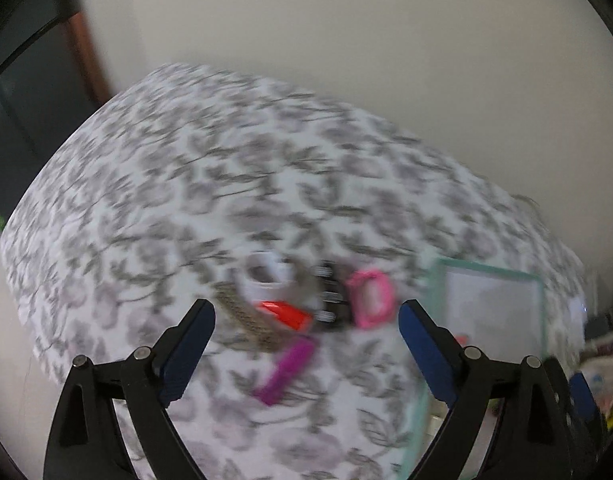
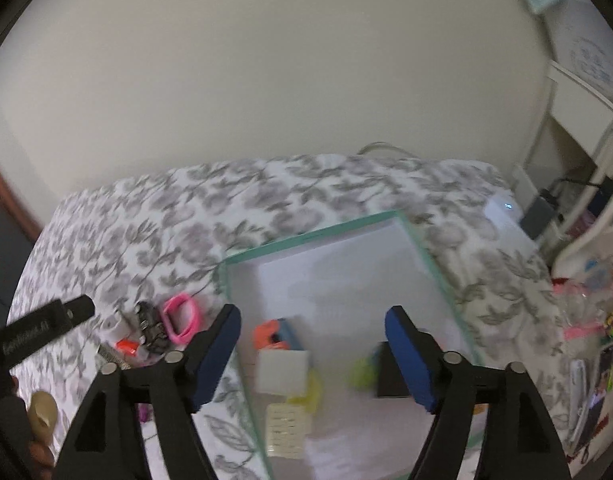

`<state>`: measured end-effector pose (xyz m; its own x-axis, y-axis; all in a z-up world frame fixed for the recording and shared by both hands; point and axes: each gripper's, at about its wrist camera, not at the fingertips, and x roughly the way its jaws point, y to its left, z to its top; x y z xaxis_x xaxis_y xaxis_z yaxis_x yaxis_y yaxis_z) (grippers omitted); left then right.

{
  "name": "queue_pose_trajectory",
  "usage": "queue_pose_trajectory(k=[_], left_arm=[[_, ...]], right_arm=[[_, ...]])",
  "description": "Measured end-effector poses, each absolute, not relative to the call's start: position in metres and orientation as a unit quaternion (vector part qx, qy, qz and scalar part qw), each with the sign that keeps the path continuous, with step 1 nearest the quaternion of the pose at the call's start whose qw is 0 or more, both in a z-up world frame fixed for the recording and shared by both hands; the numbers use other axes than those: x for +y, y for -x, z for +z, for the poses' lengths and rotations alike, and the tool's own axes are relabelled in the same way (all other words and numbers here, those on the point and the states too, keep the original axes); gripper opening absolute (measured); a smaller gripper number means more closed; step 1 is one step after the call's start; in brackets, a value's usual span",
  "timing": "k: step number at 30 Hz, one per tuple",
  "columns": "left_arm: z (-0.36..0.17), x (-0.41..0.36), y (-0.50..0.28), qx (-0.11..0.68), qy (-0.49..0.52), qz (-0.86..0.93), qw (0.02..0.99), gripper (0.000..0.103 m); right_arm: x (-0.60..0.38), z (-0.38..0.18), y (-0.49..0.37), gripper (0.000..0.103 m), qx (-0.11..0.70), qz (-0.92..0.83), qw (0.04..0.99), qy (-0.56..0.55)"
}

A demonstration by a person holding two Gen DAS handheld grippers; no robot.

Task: Organize rigid objects
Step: 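Move both open tools back toward the remaining objects on the bed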

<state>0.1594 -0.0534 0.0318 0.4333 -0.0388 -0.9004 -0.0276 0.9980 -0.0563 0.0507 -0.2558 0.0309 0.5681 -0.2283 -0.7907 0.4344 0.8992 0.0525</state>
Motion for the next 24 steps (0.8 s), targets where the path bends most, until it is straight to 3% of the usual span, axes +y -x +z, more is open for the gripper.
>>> queue_pose_trajectory(k=[9,12,24], left_arm=[[0.029,0.046,-0.174,0.522,0.072,0.102,0.844,0.094],[0.030,0.072,-0.176,0.518,0.083,0.126,0.842,0.103],[-0.001,0.100,-0.186,0.552,0.109,0.131,0.816,0.103]], right_arm=[[-0.187,0.002,-0.075,0.093,0.451,-0.118,0.880,-0.088],[-0.174,-0.009,-0.082,0.094,0.464,-0.103,0.875,-0.091],[-0.128,-0.043,-0.104,0.094,0.504,-0.060,0.858,-0.074]])
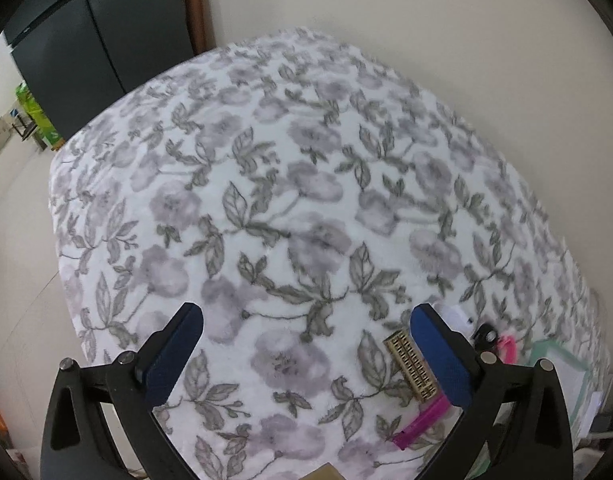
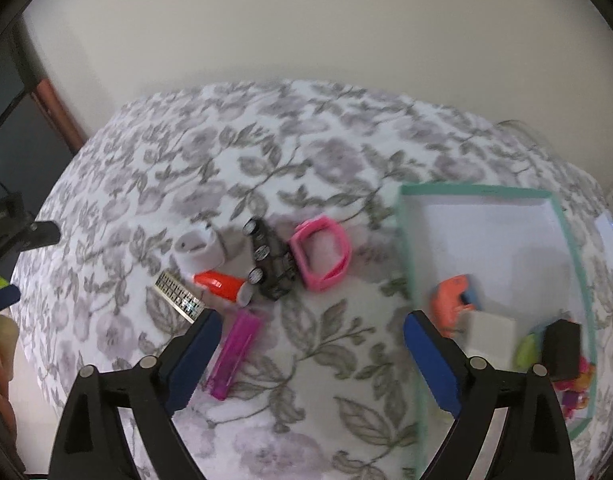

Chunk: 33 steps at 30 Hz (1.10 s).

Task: Organize rigid objects
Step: 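Move both open tools back toward the remaining objects on the bed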

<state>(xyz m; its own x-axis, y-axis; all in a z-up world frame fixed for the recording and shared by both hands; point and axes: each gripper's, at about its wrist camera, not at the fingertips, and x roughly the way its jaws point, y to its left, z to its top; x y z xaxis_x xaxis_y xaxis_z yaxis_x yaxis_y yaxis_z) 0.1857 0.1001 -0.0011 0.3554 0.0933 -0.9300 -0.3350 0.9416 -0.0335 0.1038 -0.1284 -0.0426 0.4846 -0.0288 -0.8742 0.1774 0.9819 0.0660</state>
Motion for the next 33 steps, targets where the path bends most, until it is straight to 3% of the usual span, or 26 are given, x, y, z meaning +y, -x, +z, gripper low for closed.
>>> queue_pose_trajectory(k=[14,33], left_arm=[[-0.075,0.059,-0.197,0.628,0.090,0.063,0.770,0.103],[-0.088,-0.008,-0.182,0.637,-0.053,-0.090,0.764,0.103]], right_arm=[[-0.113,-0.088,-0.110,0.094,0.547,-0.062,0.833,-0.053],[-0.132,-0.089,-0.105,0.095,0.553,-0.081,0.825,-0.082]])
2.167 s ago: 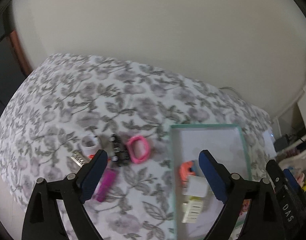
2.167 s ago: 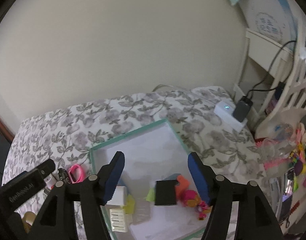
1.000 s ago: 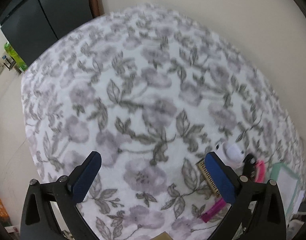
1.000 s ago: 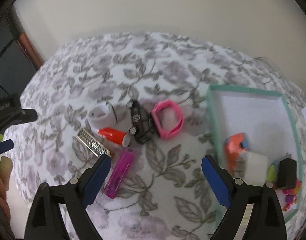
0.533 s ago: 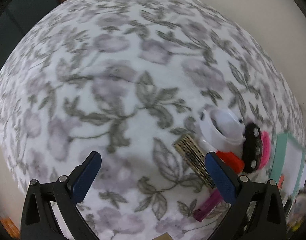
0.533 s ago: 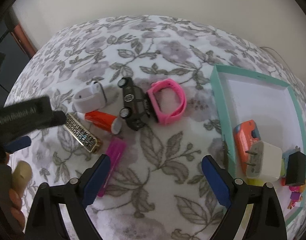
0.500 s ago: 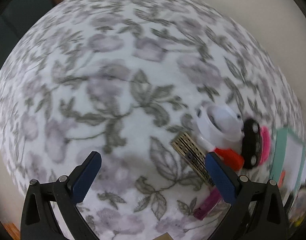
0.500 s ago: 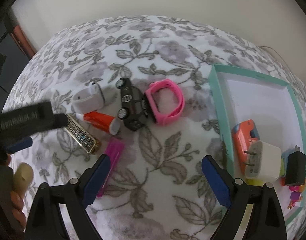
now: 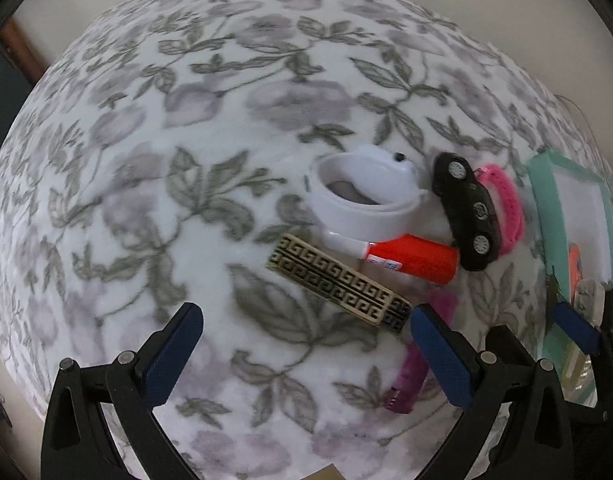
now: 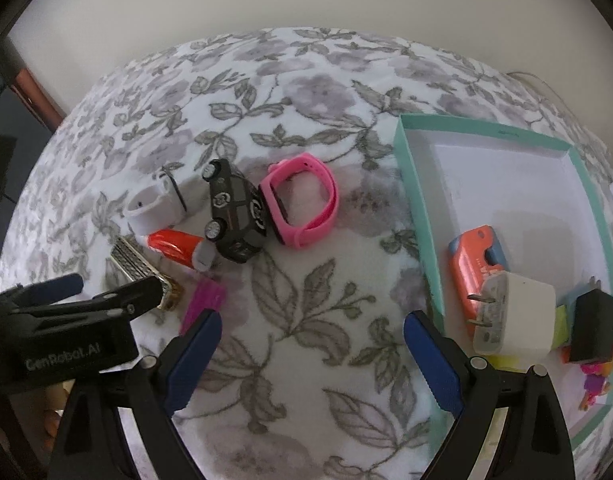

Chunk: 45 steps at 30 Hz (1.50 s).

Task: Organize rigid objects
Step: 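Move both open tools back toward the remaining objects on the bed, then grasp the gold patterned bar with the left tool while the right tool grasps the pink lighter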

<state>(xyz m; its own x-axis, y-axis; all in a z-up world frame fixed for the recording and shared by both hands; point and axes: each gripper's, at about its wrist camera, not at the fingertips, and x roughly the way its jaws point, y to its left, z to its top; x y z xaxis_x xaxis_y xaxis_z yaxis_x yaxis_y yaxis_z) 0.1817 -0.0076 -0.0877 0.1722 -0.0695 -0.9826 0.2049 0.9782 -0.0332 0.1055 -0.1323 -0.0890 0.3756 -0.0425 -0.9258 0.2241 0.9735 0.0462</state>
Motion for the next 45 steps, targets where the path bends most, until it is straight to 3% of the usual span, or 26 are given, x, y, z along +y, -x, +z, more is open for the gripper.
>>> queue_pose_trajectory(k=[15,29,32,35,45], left_arm=[[-0.102,-0.020,-0.185,0.629,-0.070,-0.104,0.767,0.103],[-0.104,-0.042,-0.192,0.572,-0.110,-0.084,0.808,0.103],[-0.106,-0.042,-0.191,0.569,-0.105,-0.091,0.810,0.099],[-0.104,-0.037,-0.188,0.578,-0.098,-0.102,0.804,0.086],[-0.103,-0.038,-0.183,0.580,-0.111,-0.097,0.801,0.085]], right_arm=[[-0.134,-0.094,-0.107,0.095,0.568,-0.079,0.816,-0.077],[-0.137,-0.094,-0.106,0.095,0.565,-0.078,0.817,-0.084],[-0.138,-0.093,-0.106,0.095,0.565,-0.079,0.817,-0.083],[-0.138,-0.093,-0.106,0.095,0.567,-0.079,0.816,-0.080],[-0.136,-0.096,-0.108,0.095,0.570,-0.075,0.815,-0.070]])
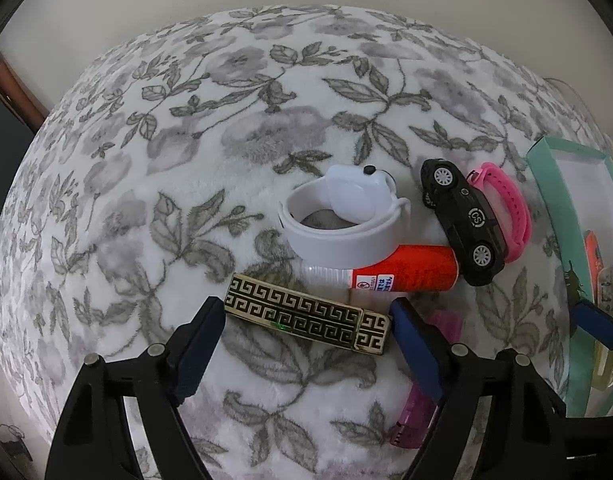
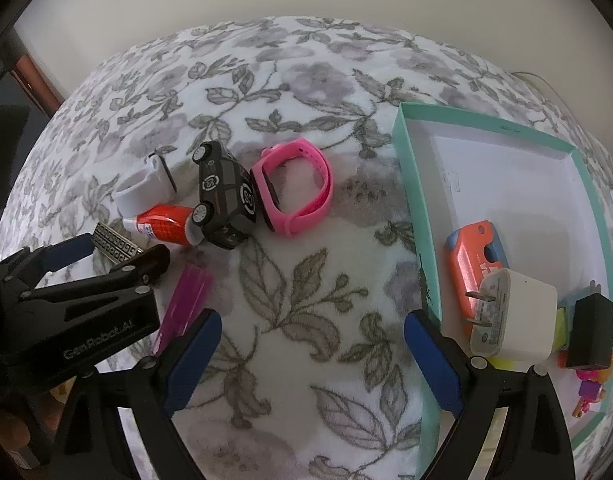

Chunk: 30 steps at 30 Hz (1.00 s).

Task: Organize rigid objects
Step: 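Grasp the gold patterned bar with the left tool while the right tool grasps the pink lighter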

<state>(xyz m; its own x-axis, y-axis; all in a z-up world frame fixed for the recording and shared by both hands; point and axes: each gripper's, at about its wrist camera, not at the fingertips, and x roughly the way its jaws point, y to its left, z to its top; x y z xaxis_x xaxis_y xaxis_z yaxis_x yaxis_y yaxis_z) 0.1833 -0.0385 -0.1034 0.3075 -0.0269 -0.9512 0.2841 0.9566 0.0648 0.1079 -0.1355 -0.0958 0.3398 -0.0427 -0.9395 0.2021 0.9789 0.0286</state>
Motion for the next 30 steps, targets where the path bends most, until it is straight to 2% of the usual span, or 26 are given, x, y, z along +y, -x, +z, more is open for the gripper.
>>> queue_pose_trajectory(k=[12,22,27,29,30], left_arm=[[-0.105,-0.008,-0.193,0.607,-0.101,-0.031,0.787,0.085],[-0.107,0.038,-0.203,0.628,-0.045,0.027,0.776,0.085],[-0.109,0.050,-0.207,0.628,-0.047,0.028,0.776,0.085],[-0.109,0.050,-0.207,0.628,-0.046,0.028,0.776,0.085],[-0.110,0.051,-0.208,0.628,-0.045,0.028,0.776,0.085]], right_arm=[[-0.125,-0.105,-0.112,0.095,0.576,-0.052,0.812,-0.076],[-0.098,-0.108,-0.121,0.094,0.565,-0.020,0.820,-0.087],[-0.085,-0.108,-0.123,0.076,0.559,-0.025,0.827,-0.062],[-0.082,-0.107,-0.124,0.063,0.554,-0.022,0.830,-0.059],[-0.081,-0.106,-0.124,0.050,0.552,-0.022,0.832,-0.056]])
